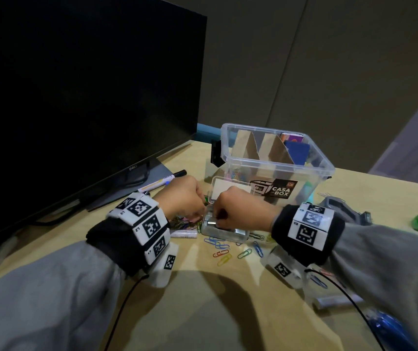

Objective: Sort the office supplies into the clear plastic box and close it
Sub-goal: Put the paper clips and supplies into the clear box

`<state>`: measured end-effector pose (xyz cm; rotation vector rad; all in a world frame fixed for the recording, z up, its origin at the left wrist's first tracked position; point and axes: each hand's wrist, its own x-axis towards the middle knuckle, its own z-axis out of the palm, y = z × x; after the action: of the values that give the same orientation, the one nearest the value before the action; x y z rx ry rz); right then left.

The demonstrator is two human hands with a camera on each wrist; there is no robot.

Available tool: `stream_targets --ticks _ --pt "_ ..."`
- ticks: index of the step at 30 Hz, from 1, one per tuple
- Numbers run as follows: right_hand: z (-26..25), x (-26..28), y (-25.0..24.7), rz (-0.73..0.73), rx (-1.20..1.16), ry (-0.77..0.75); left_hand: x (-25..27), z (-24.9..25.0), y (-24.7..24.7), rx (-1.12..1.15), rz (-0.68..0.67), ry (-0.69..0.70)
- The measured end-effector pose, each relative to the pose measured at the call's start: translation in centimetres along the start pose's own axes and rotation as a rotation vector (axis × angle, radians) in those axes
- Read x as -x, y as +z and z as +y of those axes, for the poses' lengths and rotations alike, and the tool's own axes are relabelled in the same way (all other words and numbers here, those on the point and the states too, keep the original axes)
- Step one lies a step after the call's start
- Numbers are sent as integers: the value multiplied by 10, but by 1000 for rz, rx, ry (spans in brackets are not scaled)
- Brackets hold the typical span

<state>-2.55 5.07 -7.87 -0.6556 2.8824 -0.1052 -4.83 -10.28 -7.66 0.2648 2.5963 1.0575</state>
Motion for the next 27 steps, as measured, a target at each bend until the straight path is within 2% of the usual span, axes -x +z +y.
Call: stream_targets --ticks 5,11,13,16,19,21,23,27 --pt "-3 -7 -1 -23 42 1 -1 -1 -1 82 -119 -65" --pt "2 -3 0 -1 23 -28 -1 -2 -4 192 -143 -115" --pt "1 -2 2 2 28 -41 -2 -3 -7 183 -99 -96" --pt "-1 -3 2 16 30 -55 -6 -6 -16 187 51 -69" --pt "2 -1 -3 41 32 -58 -8 -9 -31 50 197 -22" --pt "7 1 -7 84 30 -63 -7 -12 -41 -70 225 28" --pt "14 5 -11 127 23 -54 -6 -15 -46 -257 170 87" --pt "24 16 -13 150 45 -16 -5 -22 -43 -604 -48 180"
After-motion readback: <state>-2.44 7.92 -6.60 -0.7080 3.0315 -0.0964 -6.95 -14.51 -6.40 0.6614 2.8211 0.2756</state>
